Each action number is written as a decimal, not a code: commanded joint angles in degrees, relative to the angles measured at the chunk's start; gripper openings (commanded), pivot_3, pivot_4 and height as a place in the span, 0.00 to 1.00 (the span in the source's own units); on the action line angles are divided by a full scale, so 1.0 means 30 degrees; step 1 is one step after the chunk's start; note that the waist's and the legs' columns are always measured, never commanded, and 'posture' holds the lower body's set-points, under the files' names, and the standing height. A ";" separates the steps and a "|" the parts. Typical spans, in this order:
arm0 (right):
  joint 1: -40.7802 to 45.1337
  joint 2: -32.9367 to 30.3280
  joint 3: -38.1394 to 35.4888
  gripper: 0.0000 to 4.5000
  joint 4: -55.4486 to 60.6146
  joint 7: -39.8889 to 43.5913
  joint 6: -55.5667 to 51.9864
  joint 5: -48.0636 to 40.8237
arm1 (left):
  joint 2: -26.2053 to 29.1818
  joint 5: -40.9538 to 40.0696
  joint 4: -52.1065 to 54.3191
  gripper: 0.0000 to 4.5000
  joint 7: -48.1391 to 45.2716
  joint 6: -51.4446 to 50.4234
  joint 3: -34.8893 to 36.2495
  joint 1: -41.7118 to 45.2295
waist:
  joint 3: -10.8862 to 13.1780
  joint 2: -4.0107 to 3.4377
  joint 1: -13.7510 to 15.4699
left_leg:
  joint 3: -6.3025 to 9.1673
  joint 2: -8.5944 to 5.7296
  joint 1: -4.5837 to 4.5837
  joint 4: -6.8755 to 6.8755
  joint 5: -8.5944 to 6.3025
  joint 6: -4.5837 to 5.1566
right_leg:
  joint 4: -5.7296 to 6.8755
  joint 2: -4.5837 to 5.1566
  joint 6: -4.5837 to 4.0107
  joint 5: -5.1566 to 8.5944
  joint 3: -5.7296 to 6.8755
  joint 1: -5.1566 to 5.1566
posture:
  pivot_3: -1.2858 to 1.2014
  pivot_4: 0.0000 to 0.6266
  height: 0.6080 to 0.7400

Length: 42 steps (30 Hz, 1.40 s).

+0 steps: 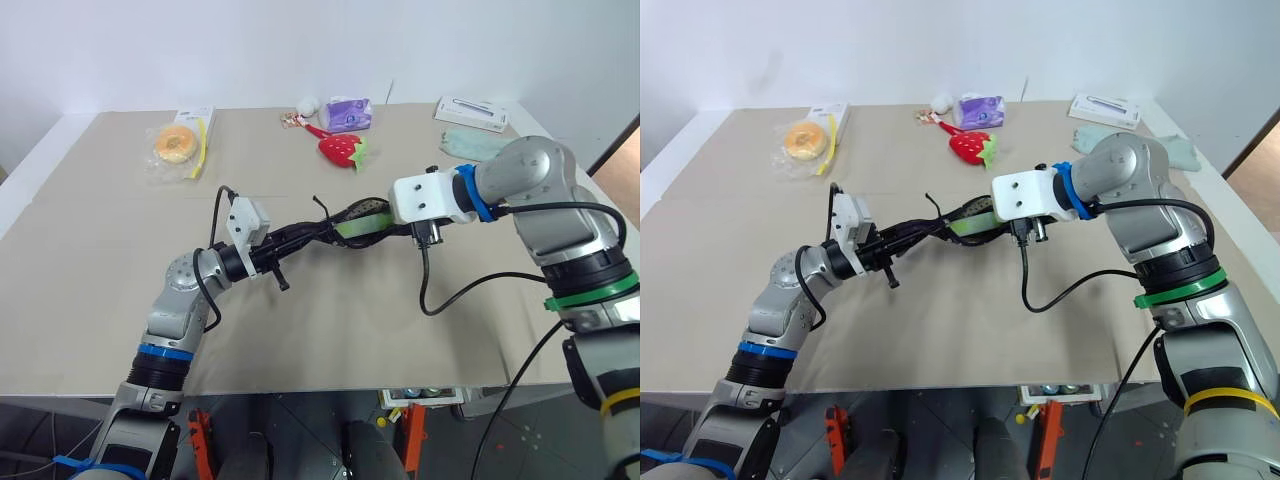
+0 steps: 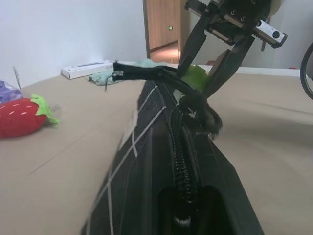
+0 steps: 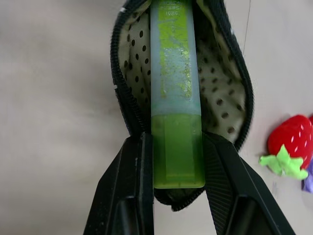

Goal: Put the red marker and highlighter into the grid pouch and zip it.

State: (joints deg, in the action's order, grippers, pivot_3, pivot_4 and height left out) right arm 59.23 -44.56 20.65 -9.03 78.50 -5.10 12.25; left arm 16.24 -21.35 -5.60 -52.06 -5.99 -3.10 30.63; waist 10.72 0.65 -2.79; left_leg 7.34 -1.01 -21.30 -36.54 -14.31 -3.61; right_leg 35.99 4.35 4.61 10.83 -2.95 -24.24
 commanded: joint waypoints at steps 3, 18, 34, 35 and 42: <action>0.0802 0.1023 0.0390 0.23 0.0966 -0.0193 -0.0127 0.0479 | -0.0208 -0.0144 0.0986 0.00 0.0126 0.0323 -0.0060 -0.0038 | 0.0000 0.0000 -0.0013 | 0.0001 0.0000 0.0002 0.0000 0.0000 -0.0001 | 0.0003 0.0000 -0.0003 -0.0002 0.0001 0.0000 | 0.52 0.24 1.00; 0.0286 -0.0799 -0.0424 0.23 0.2327 0.2832 -0.3708 -0.0719 | -0.0113 -0.0183 0.1112 0.00 0.0102 0.0318 -0.0168 -0.0282 | 0.0000 0.0001 0.0012 | 0.0005 0.0000 0.0000 0.0000 0.0000 0.0000 | 0.0004 0.0000 -0.0007 -0.0004 0.0004 0.0000 | 0.52 0.24 1.00; 0.1561 -0.1107 -0.0254 0.23 0.0977 0.4028 -1.1264 -0.3203 | -0.0320 0.0027 0.1062 0.00 0.0075 0.0663 -0.0298 -0.0513 | 0.0000 0.0001 0.0015 | 0.0001 0.0000 0.0000 -0.0007 0.0002 -0.0003 | 0.0007 0.0000 -0.0007 -0.0005 0.0002 0.0001 | 0.52 0.24 1.00; 0.1677 -0.1145 -0.0237 0.23 0.0975 0.4058 -1.1717 -0.3363 | -0.0299 0.0044 0.1062 0.00 0.0063 0.0712 -0.0306 -0.0555 | 0.0000 0.0001 0.0014 | 0.0001 -0.0001 0.0000 -0.0007 0.0002 -0.0002 | 0.0007 0.0000 -0.0007 -0.0005 0.0003 0.0001 | 0.52 0.24 1.00; 0.1988 -0.0772 -0.0516 0.23 0.0828 0.4137 -1.4127 -0.5552 | -0.0215 0.0204 0.1076 0.00 -0.0130 0.1092 -0.0453 -0.0640 | 0.0000 0.0001 0.0021 | 0.0003 -0.0001 -0.0005 -0.0007 0.0001 -0.0001 | 0.0005 0.0000 -0.0006 -0.0005 0.0003 0.0001 | 0.52 0.24 1.00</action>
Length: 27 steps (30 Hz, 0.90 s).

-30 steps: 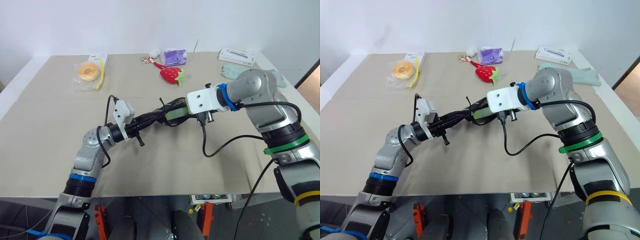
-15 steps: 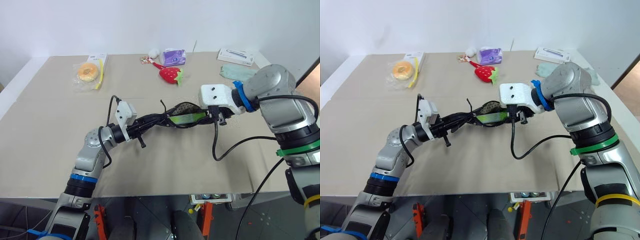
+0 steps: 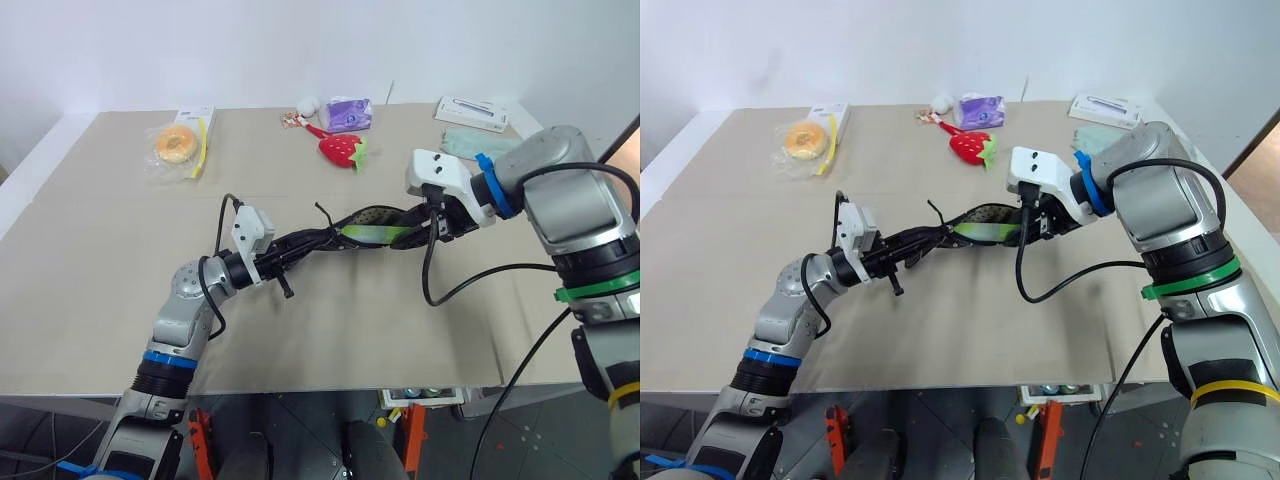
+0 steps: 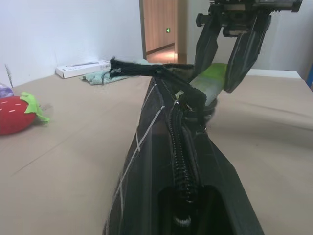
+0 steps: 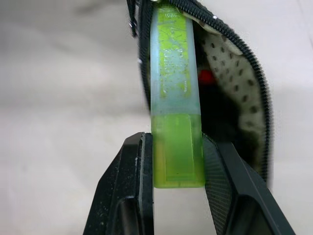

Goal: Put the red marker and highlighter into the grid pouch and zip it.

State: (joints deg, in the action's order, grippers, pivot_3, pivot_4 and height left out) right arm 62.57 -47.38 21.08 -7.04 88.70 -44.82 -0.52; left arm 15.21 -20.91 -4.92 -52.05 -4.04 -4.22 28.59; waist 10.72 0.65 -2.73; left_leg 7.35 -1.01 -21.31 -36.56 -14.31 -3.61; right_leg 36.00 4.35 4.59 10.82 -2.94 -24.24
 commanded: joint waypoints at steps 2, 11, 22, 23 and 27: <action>0.0868 0.0295 -0.0353 0.23 0.0078 0.0258 -0.0910 -0.1206 | 0.0140 0.0061 0.0845 0.00 -0.0197 0.0496 -0.0096 0.0041 | 0.0000 0.0000 -0.0011 | 0.0002 0.0000 0.0001 0.0000 0.0000 0.0000 | 0.0001 0.0000 0.0000 0.0000 0.0002 -0.0001 | 0.52 0.24 1.00; 0.0983 0.1397 0.0744 0.23 0.0013 -0.0881 0.0056 -0.0585 | 0.0009 0.0011 0.0893 0.00 -0.0426 0.0402 -0.0298 0.0087 | 0.0000 -0.0001 -0.0016 | 0.0002 0.0000 0.0001 0.0001 0.0000 0.0000 | 0.0003 0.0000 0.0005 0.0003 0.0004 -0.0006 | 0.52 0.24 1.00; 0.1123 0.2549 0.1347 0.23 -0.0010 -0.2687 0.5336 0.1213 | 0.0022 -0.0020 0.1324 0.00 -0.0499 0.0121 -0.0533 -0.0225 | 0.0000 0.0000 -0.0023 | 0.0004 0.0000 -0.0002 0.0004 0.0001 -0.0001 | 0.0004 -0.0001 0.0003 0.0001 0.0004 -0.0014 | 0.52 0.24 1.00; 0.1003 0.2600 0.1268 0.23 0.0344 -0.2866 0.6292 0.1315 | 0.0054 -0.0041 0.1399 0.00 -0.0497 0.0080 -0.0540 -0.0299 | 0.0000 -0.0001 -0.0022 | 0.0006 0.0000 -0.0003 0.0004 0.0001 -0.0001 | 0.0005 0.0000 0.0003 0.0001 0.0005 -0.0014 | 0.52 0.24 1.00; 0.0766 0.2864 0.0778 0.23 0.0268 -0.3548 0.9157 0.1378 | 0.0062 -0.0059 0.1529 0.00 -0.0431 -0.0099 -0.0541 -0.0351 | 0.0000 0.0000 -0.0020 | 0.0005 0.0000 -0.0009 0.0005 0.0000 -0.0001 | 0.0004 0.0000 0.0006 0.0003 0.0004 -0.0020 | 0.52 0.24 1.00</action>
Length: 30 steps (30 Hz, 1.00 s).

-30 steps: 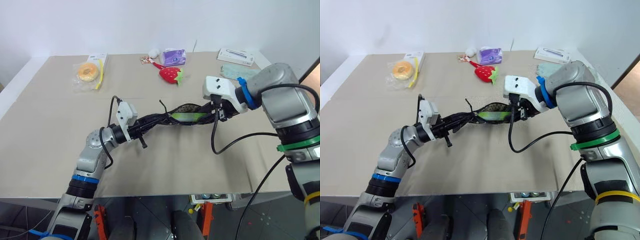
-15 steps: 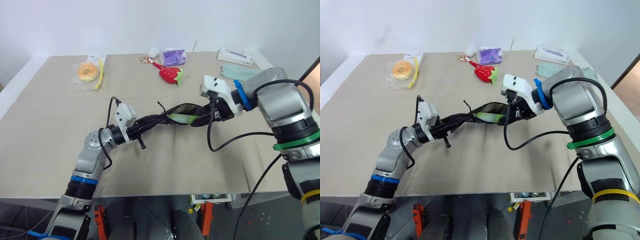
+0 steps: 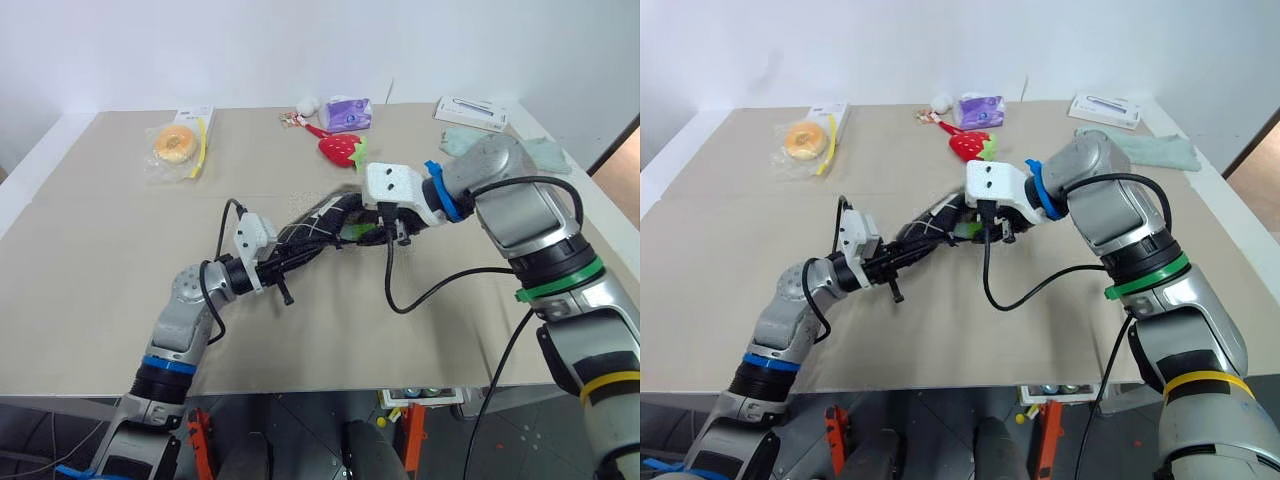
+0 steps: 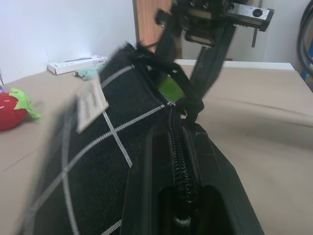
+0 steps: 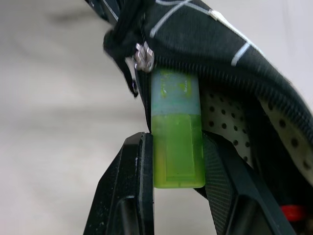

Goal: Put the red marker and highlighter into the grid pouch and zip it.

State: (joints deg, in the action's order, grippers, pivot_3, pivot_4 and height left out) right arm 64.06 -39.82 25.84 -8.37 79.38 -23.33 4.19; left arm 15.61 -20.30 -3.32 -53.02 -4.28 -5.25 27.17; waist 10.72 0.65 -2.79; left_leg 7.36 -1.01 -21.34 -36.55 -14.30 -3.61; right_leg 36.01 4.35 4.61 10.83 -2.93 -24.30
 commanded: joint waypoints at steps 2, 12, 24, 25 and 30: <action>0.0255 0.0260 -0.0959 0.23 0.0395 -0.0732 0.2585 -0.0058 | -0.0073 -0.0282 0.1023 0.00 -0.0089 -0.0098 -0.0189 0.0118 | 0.0000 0.0001 0.0004 | 0.0000 0.0000 -0.0001 0.0000 0.0001 -0.0002 | 0.0000 0.0000 -0.0001 -0.0001 0.0000 0.0000 | 0.52 0.24 1.00; 0.0451 -0.1448 -0.2303 0.82 0.0474 0.1029 0.1748 -0.1193 | -0.0126 -0.1108 0.0884 0.00 0.0067 -0.1164 0.0404 0.0414 | 0.0000 0.0000 0.0014 | 0.0001 -0.0001 -0.0003 0.0000 0.0000 0.0000 | 0.0000 0.0000 -0.0008 -0.0004 -0.0001 0.0001 | 0.52 0.24 1.00; 0.0896 -0.1590 -0.4802 1.00 0.2494 0.1701 -0.2952 -0.5256 | -0.0494 -0.2669 0.0974 0.00 0.0563 -0.2910 0.1319 0.1020 | 0.0002 0.0001 -0.0062 | -0.0005 0.0002 0.0005 -0.0001 -0.0001 0.0003 | 0.0002 -0.0001 -0.0006 -0.0003 -0.0003 0.0000 | 0.52 0.24 1.00; 0.0672 -0.1480 -0.4743 1.00 0.3038 0.1613 -0.3321 -0.5441 | -0.0495 -0.2648 0.0972 0.00 0.0555 -0.2937 0.1272 0.1019 | 0.0002 0.0001 -0.0046 | -0.0003 0.0004 0.0009 0.0001 -0.0001 0.0003 | 0.0012 -0.0002 -0.0011 -0.0006 -0.0002 -0.0006 | 0.52 0.24 1.00; -0.0245 -0.0088 -0.3978 1.00 0.4319 -0.0207 -0.4333 -0.5439 | -0.0440 -0.2479 0.1106 0.00 0.0373 -0.2946 0.0943 0.0864 | -0.0002 0.0008 0.0013 | 0.0009 0.0007 0.0004 -0.0013 0.0001 0.0000 | 0.0013 -0.0009 -0.0010 -0.0005 0.0005 0.0011 | 0.52 0.24 1.00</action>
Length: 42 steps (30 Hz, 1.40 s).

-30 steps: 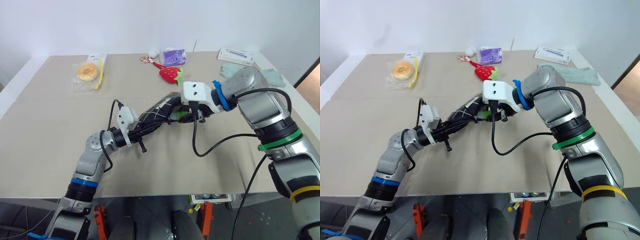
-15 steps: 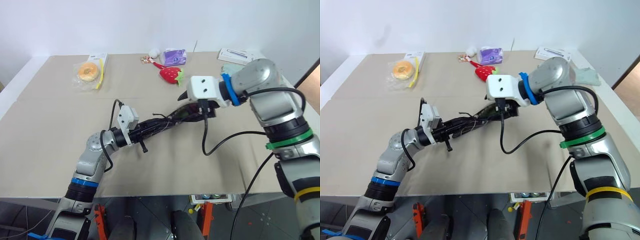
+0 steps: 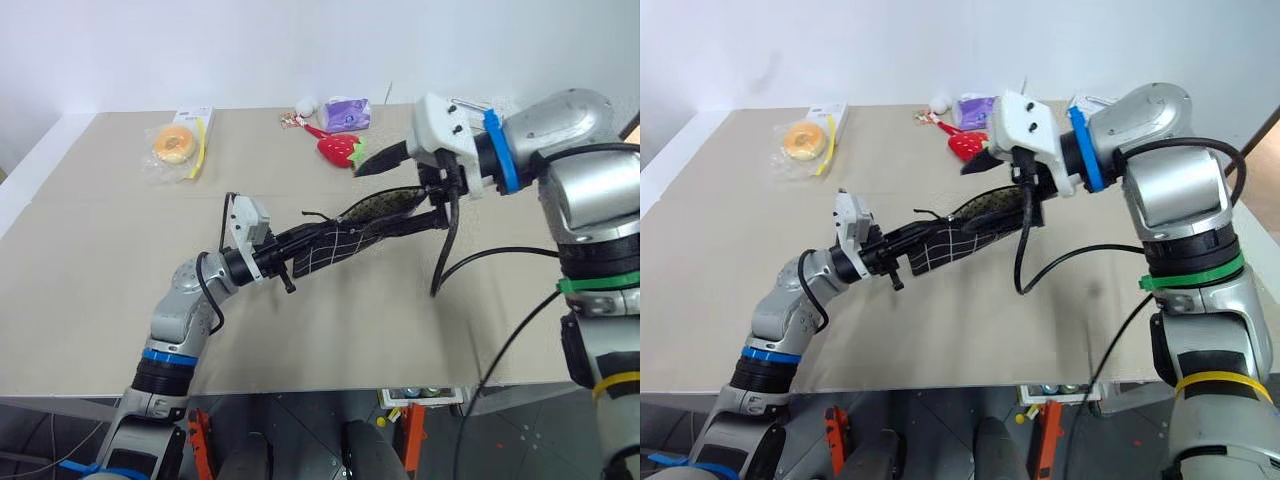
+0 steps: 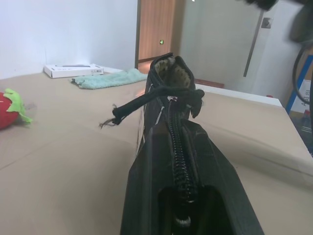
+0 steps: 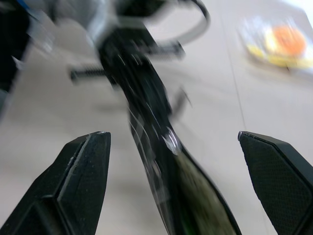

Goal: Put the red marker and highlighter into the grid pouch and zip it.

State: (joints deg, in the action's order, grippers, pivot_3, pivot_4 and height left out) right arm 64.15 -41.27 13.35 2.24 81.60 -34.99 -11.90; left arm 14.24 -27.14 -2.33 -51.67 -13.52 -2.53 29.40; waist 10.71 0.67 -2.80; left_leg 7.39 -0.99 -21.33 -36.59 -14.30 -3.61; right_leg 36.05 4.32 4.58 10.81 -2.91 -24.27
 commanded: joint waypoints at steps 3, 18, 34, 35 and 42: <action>-0.0455 0.0957 0.0825 1.00 0.0109 -0.1735 -0.0012 0.0519 | 0.0026 -0.0130 0.0847 0.00 -0.0133 0.0114 -0.0050 0.0085 | 0.0000 0.0001 0.0018 | 0.0003 -0.0001 -0.0003 -0.0005 0.0003 -0.0004 | 0.0000 0.0000 0.0000 -0.0002 0.0002 0.0000 | 0.52 0.24 1.00; -0.0147 0.1709 0.1349 0.01 -0.2147 -0.2196 0.1179 0.0991 | 0.0130 -0.0095 0.1362 0.00 0.0125 -0.0078 -0.0137 -0.0288 | 0.0000 0.0001 0.0003 | 0.0002 0.0000 -0.0007 0.0007 0.0002 -0.0003 | -0.0003 0.0000 -0.0013 -0.0008 0.0002 -0.0012 | 0.52 0.24 1.00; 0.1528 -0.1131 0.0723 0.01 -1.0993 -0.3240 0.6072 0.3994 | 0.0204 -0.0075 0.1093 0.00 0.0086 0.0042 -0.0202 -0.0154 | 0.0004 0.0006 -0.0015 | -0.0014 0.0000 -0.0007 0.0010 0.0001 -0.0001 | -0.0013 0.0000 -0.0015 -0.0009 -0.0004 -0.0011 | 0.52 0.24 1.00; 0.1760 -0.1247 0.0621 0.01 -1.1783 -0.3387 0.6441 0.4192 | 0.0211 -0.0075 0.1089 0.00 0.0085 0.0046 -0.0198 -0.0145 | 0.0005 0.0005 -0.0056 | -0.0015 -0.0001 -0.0006 0.0014 -0.0001 0.0002 | -0.0013 0.0000 -0.0016 -0.0008 -0.0006 -0.0011 | 0.52 0.24 1.00; 0.1845 -0.1871 -0.0031 0.01 -1.3205 -0.3012 0.7389 0.3814 | 0.0728 0.0525 0.1002 0.00 -0.0163 0.0691 -0.0443 -0.0249 | 0.0006 0.0003 -0.0057 | -0.0030 -0.0001 -0.0002 0.0018 0.0000 0.0000 | -0.0013 0.0000 -0.0015 -0.0008 -0.0026 -0.0015 | 0.52 0.24 1.00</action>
State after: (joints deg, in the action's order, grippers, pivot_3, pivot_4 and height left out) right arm 69.38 -43.88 17.04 -37.90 72.77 -12.39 -0.62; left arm 14.76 -26.36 -0.97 -50.62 -13.76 -4.57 28.45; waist 10.73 0.68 -2.97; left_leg 7.29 -1.00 -21.34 -36.53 -14.30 -3.61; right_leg 36.01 4.32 4.53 10.79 -3.00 -24.32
